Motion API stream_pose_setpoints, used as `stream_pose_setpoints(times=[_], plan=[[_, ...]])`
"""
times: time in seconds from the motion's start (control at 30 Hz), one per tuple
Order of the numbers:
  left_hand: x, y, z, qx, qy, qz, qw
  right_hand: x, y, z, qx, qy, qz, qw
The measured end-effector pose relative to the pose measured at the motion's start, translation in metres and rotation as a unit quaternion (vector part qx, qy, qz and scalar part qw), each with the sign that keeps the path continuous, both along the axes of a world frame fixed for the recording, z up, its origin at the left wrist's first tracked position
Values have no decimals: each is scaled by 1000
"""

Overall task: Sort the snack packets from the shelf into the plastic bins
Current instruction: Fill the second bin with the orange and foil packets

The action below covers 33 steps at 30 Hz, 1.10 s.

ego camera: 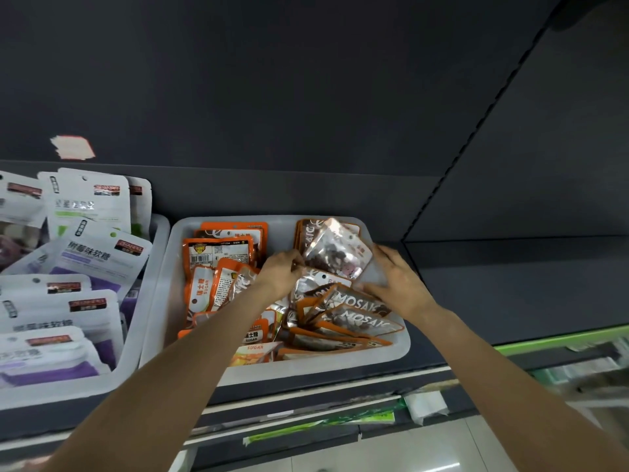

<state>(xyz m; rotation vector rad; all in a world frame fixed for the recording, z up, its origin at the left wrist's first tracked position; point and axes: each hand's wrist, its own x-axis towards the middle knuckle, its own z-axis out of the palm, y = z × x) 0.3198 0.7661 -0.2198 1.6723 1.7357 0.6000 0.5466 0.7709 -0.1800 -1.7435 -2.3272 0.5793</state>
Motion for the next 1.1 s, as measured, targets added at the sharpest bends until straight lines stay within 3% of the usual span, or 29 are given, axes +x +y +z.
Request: stream_pose_setpoints(times=[0.2,0.5,0.77,0.9,1.1], plan=[[-2,4,-1,-41,-53,-2,998,4,1,-5,-35,-36,53,997],[0,7,-1,18,-123,39,991,-17,33,-1,-41,-6,24,999],[-6,3,2,28,-129,12,991,-38,55,1,33,-13,-45,998],[-9,8,13,126,-113,62,984,-38,49,7,113,7,-111,987],[1,12,35,103,-216,97,966,-34,42,4,-25,147,-7,989]])
